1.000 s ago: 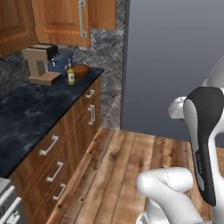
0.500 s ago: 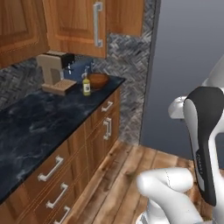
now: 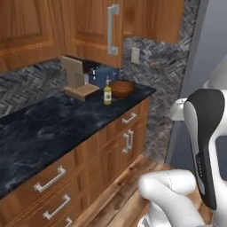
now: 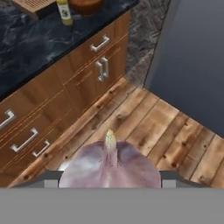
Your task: Retrieve the bottle and the shaker from the cabinet and place them next to the mixing bowl on the counter. Then add garlic from the fridge to the mixing bowl.
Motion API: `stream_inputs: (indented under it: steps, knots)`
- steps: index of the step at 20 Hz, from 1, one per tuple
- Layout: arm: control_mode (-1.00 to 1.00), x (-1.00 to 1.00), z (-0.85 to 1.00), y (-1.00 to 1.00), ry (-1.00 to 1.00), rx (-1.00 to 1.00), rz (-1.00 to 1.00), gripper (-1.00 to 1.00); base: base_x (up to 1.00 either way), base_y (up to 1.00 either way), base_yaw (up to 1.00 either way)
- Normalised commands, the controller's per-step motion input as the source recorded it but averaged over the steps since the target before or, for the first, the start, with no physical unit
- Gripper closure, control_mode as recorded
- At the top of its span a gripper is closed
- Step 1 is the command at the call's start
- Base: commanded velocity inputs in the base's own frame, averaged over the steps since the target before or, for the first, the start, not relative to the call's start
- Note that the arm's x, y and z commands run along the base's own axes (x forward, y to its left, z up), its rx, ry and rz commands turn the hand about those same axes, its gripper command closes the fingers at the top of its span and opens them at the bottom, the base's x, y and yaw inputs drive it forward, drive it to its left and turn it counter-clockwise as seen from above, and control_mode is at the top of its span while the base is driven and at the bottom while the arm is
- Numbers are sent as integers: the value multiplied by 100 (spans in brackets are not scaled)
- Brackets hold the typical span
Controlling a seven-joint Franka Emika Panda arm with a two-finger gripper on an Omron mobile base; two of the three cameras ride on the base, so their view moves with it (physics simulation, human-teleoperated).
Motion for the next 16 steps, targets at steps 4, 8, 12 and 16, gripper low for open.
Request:
stream_inputs:
  steps: [4,8,12,16]
  knots:
    - [100,0,0,0,0,0,0,100,97,-91,43]
    - [100,0,0,0,0,0,0,100,98,-70,45]
    - [100,0,0,0,0,0,0,100,79,-44,47]
    - [100,0,0,0,0,0,0,100,48,-21,27]
